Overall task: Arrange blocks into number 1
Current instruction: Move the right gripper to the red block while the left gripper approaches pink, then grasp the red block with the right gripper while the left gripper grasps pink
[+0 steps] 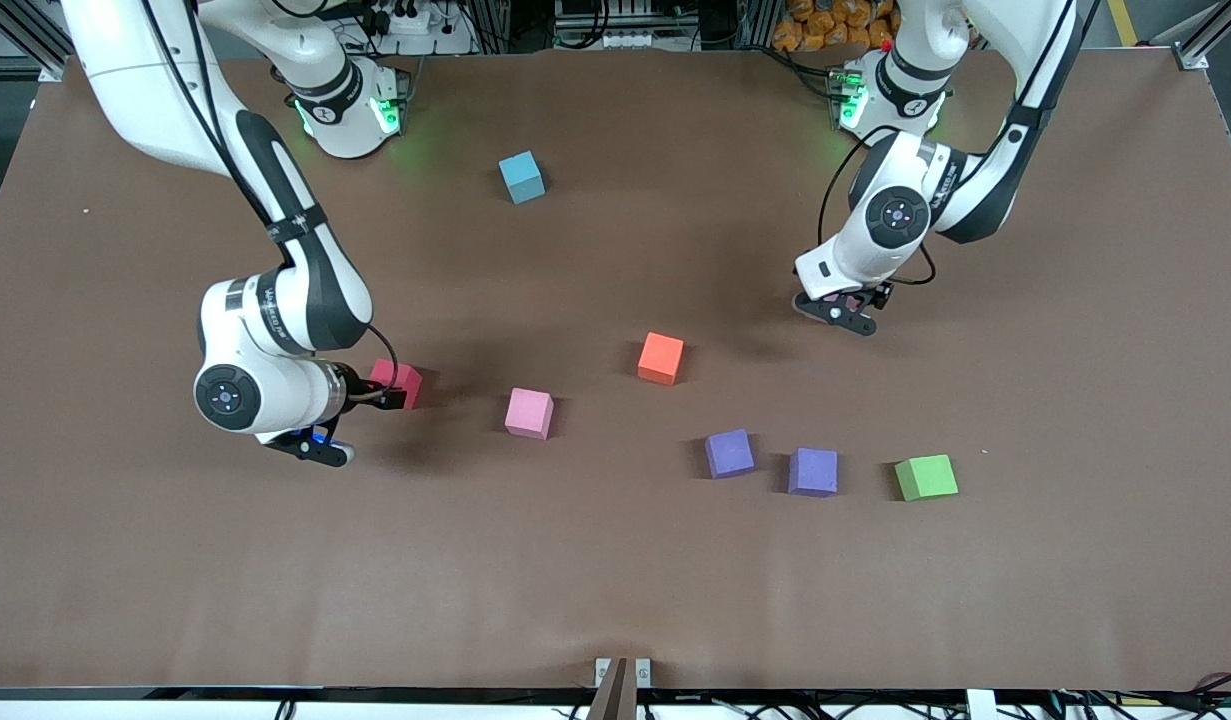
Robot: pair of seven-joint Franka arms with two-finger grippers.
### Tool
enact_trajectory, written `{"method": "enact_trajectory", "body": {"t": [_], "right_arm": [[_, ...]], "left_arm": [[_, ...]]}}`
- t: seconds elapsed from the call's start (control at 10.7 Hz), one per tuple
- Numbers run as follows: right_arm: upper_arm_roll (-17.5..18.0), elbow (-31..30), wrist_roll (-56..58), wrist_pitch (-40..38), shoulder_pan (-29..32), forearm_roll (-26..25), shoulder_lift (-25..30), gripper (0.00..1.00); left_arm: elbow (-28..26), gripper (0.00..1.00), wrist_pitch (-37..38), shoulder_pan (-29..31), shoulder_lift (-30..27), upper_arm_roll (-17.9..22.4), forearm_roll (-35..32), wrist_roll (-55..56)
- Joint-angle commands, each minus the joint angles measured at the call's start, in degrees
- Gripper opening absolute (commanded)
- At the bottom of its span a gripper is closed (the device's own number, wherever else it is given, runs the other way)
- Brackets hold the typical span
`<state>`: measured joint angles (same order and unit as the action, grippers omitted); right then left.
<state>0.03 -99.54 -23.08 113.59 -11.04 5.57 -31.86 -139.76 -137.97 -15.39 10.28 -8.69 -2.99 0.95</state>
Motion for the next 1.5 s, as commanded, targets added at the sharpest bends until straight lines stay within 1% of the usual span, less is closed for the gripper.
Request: {"method": "enact_trajectory", "body": {"t": [0.0, 0.09, 0.19, 0.28, 0.38, 0.56, 0.66, 0.75, 0.84, 0.94, 1.03, 1.12, 1.22, 1.31, 1.41], "right_arm": [[0.23, -3.37, 1.90, 3.73, 0.23, 0.94, 0.48, 1.00], [0.15, -3.38, 1.90, 4.00, 0.06, 0.94, 0.31, 1.00], [0.23, -3.38, 1.90, 4.44, 0.05, 0.94, 0.13, 1.00], [0.24, -3.38, 1.90, 4.70, 0.05, 1.02, 0.04, 1.00], [0.24, -3.38, 1.90, 4.71, 0.05, 1.11, 0.04, 1.00], [0.24, -3.55, 1.90, 5.58, -0.21, 1.37, -0.48, 1.00], [0.15, -3.64, 1.82, 6.54, -0.73, 2.07, -1.18, 0.97], [0.23, -3.73, 1.82, 7.07, -0.91, 2.16, -1.54, 0.92], [0.24, -3.73, 1.82, 7.08, -1.09, 2.60, -1.98, 0.85], [0.15, -3.82, 1.82, 7.17, -1.09, 3.65, -2.33, 0.79], [0.15, -3.82, 1.82, 7.17, -1.26, 4.36, -2.68, 0.69], [0.15, -4.51, 1.82, 7.95, -1.26, 4.62, -2.68, 0.62], [0.15, -4.43, 1.82, 8.05, -1.18, 4.63, -2.68, 0.57], [0.15, -4.34, 1.90, 8.05, -1.09, 4.63, -2.34, 0.57], [0.15, -4.34, 1.90, 7.70, -1.35, 4.63, -1.37, 0.58]], "left_arm": [[0.10, 1.00, -2.03, -1.05, 1.58, 1.57, -1.06, -0.16], [0.10, 1.00, -2.56, -1.05, 2.45, 1.57, -1.06, -0.16], [0.10, 0.61, -2.91, -1.13, 2.90, 1.74, -1.14, -0.16], [0.10, 0.13, -2.92, -1.13, 2.99, 1.74, -1.84, -0.07], [0.10, 0.00, -2.92, -1.48, 2.90, 1.66, -1.85, 0.54], [0.45, 0.00, -1.87, -4.37, 2.12, 0.70, -1.94, 8.94], [1.06, 0.00, -0.73, -5.52, 1.50, -2.10, -1.94, 14.81], [2.20, 0.00, 0.15, -7.18, 1.15, -4.73, -1.85, 20.01], [3.87, 0.00, 0.25, -8.50, 1.23, -6.50, -1.06, 23.28], [5.54, 0.00, 0.25, -10.00, 1.58, -8.87, 0.25, 27.23], [7.47, 0.00, 0.25, -12.10, 2.11, -10.81, 2.44, 31.01], [8.44, 0.00, 0.34, -13.86, 2.55, -12.57, 4.72, 33.74], [9.93, 0.00, 0.34, -14.75, 3.51, -14.85, 6.14, 36.64], [10.73, 0.00, 0.34, -15.98, 4.56, -16.26, 6.59, 39.98], [11.35, 0.00, 0.34, -18.08, 5.70, -16.45, 6.59, 42.62]]}}
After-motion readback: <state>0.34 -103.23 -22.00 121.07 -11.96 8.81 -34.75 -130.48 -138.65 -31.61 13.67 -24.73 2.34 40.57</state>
